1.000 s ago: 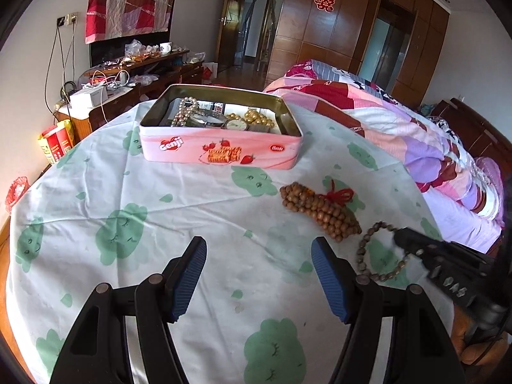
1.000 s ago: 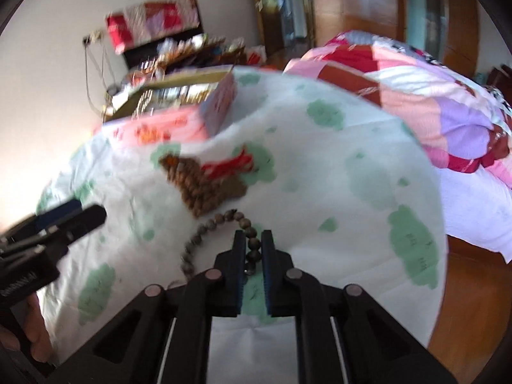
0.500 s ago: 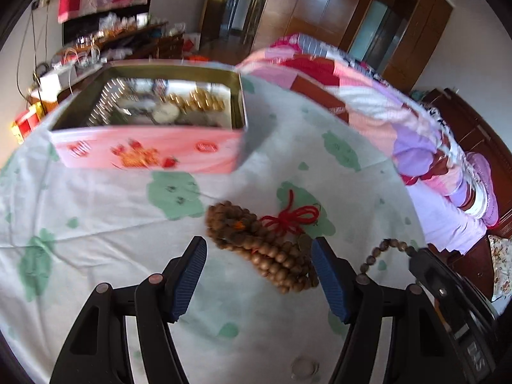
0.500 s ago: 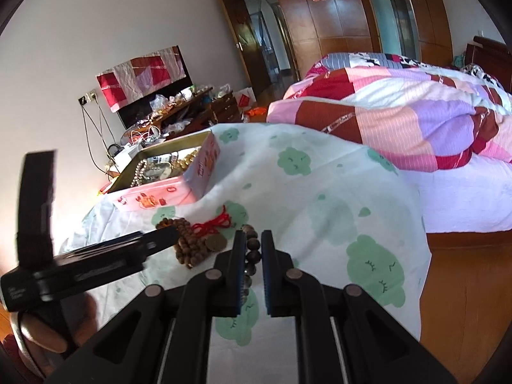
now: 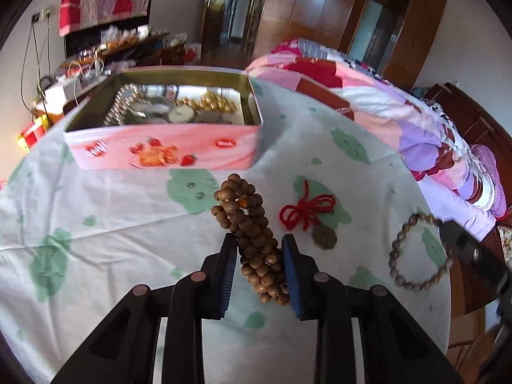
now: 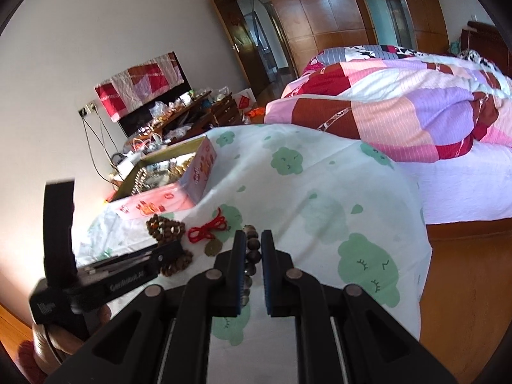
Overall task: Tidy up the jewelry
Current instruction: 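Carry the wooden bead strand and grey bead bracelet to the tin with both tools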
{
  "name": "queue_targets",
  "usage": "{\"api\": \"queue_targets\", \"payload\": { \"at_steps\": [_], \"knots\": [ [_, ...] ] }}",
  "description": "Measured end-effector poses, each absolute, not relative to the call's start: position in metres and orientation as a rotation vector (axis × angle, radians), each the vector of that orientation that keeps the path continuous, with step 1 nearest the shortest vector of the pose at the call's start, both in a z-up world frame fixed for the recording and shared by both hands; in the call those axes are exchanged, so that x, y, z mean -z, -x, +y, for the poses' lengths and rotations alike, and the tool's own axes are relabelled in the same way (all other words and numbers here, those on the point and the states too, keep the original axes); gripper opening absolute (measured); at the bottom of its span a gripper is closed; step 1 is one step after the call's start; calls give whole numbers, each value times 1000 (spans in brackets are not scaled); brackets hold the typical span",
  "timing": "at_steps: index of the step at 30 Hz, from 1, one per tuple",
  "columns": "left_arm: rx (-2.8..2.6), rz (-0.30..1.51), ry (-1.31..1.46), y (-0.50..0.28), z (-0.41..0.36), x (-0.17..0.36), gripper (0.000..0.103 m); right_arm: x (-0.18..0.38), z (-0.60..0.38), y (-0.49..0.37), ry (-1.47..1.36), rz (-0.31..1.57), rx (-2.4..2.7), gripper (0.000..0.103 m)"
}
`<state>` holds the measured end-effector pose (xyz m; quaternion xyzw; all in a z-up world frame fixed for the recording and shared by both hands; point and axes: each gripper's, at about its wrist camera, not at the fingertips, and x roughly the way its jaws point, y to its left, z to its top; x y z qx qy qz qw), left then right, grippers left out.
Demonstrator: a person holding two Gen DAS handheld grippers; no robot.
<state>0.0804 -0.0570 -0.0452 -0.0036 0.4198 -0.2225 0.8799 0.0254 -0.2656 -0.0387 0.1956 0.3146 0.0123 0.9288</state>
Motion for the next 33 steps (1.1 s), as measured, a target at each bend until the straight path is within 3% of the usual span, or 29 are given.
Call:
{"api": "queue_targets", "payload": {
  "at_steps": [15,33],
  "knots": [
    [446,713,52,-71,-17,8,29,-2,-246,-38,-413,575,-119,13],
    [326,725,36,-93,7,14,29,-11,-210,-82,-352,583,-176,13]
  ]
}}
